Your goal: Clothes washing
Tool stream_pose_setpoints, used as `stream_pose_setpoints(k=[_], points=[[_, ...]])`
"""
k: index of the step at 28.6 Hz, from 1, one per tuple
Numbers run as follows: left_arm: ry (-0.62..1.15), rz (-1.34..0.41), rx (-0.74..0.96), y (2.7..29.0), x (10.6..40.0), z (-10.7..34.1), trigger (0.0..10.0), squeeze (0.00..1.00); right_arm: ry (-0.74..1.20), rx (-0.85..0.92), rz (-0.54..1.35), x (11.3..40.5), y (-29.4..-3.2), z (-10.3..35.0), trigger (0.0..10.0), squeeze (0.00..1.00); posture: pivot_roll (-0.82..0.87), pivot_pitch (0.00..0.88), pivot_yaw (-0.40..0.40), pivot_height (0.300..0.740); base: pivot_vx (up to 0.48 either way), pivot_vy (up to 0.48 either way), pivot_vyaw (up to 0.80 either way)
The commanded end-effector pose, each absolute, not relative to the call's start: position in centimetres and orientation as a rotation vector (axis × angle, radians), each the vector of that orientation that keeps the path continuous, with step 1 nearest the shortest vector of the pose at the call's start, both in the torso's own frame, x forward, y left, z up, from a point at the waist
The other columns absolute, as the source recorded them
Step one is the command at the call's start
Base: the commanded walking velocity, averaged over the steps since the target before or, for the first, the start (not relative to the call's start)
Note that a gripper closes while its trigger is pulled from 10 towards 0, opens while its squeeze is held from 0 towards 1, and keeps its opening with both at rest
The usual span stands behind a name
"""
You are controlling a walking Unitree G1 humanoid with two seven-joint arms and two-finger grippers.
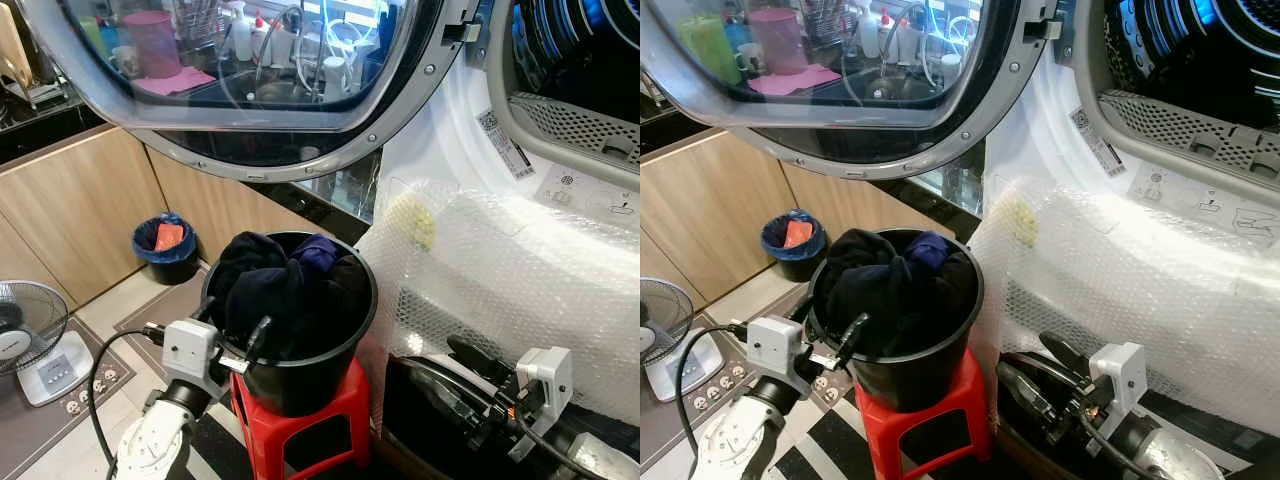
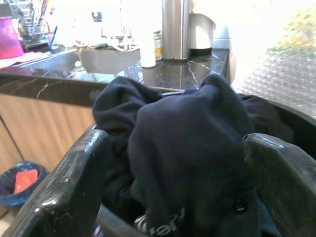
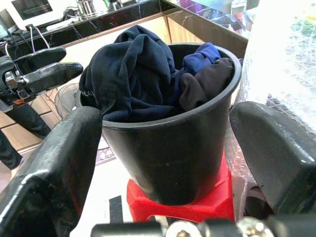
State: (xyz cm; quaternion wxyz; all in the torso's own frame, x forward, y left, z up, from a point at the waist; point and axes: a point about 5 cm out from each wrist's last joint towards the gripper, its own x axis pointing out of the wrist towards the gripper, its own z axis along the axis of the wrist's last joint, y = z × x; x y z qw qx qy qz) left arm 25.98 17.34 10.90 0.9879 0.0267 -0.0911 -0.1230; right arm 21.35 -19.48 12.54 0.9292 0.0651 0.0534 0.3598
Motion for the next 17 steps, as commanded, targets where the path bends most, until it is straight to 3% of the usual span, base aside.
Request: stream_pose_setpoints(k=[1, 13, 17], points=[[-0.160, -0.231, 0.041, 18.2, 26.2, 10.6, 10.0, 0.00, 0.103, 0.120, 0.739, 21.1, -19.6, 13.0, 10.0, 0.00, -0.05, 0.114, -0.007, 0.740, 0.000, 0.000, 0.00], [-0.106, -0.252, 0.021, 19.3, 28.7, 10.3, 10.0, 0.00, 0.105, 0.121, 0.729, 20.5, -19.8, 13.3, 10.0, 0.00, -0.08, 0.133, -0.006, 0.740, 0.000, 0.000, 0.00], [-0.084, -0.338, 0.038, 18.7, 29.5, 10.5, 10.0, 0.00, 0.104, 0.131, 0.746, 19.9, -19.4, 13.6, 10.0, 0.00, -0.09, 0.138, 0.002, 0.740, 0.000, 0.000, 0.00]])
